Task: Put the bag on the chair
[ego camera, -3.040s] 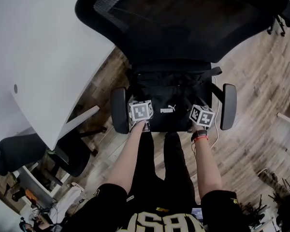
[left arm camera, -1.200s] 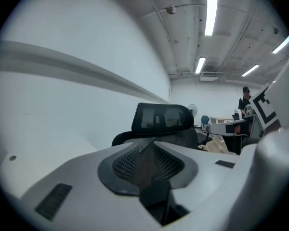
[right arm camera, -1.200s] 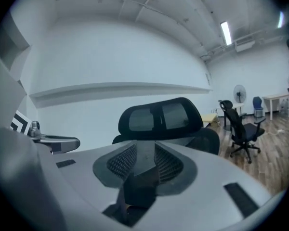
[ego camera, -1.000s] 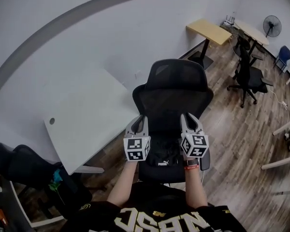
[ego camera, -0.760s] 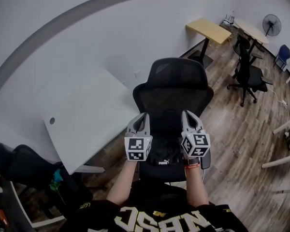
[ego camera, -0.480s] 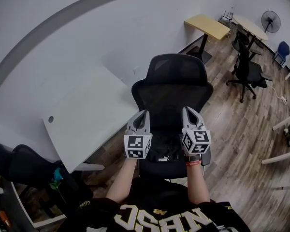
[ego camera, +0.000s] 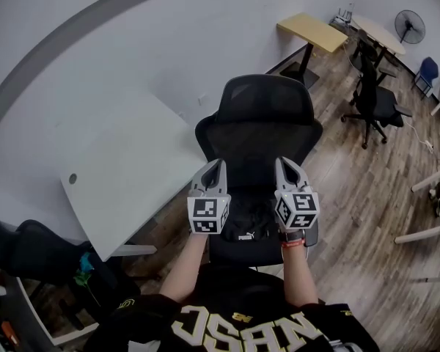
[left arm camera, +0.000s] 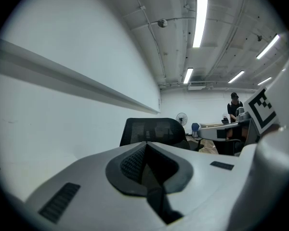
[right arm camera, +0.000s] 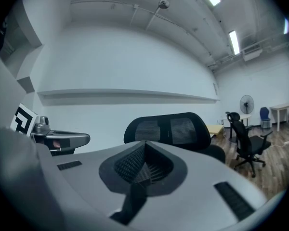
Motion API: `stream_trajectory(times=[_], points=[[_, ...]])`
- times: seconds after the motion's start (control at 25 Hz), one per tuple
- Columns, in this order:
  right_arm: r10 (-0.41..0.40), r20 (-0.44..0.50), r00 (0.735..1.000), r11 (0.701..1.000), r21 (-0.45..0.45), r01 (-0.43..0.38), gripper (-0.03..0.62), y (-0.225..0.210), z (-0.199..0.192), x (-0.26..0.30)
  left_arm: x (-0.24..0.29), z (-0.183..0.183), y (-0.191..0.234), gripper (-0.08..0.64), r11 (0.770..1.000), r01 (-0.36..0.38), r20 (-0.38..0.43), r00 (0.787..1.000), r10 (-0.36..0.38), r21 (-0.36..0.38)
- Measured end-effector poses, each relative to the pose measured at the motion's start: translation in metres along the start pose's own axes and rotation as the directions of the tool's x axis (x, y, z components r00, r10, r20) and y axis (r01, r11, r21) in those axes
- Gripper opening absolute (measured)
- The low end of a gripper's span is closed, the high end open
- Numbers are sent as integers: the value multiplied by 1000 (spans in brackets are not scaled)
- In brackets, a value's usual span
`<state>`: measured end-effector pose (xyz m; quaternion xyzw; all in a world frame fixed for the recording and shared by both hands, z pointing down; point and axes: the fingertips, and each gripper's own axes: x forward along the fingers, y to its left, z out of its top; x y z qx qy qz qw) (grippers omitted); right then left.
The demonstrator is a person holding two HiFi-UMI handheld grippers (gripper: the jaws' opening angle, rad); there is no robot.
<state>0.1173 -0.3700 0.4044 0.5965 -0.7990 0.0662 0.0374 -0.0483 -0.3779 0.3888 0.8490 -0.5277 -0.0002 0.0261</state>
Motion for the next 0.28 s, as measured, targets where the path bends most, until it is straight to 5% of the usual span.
stream_trajectory(times=[0.28], points=[[-6,-21,1000,1000,21,7,9,-8,-9,16,21,-11,7,14,1000,18,-24,1000,-18,-17]])
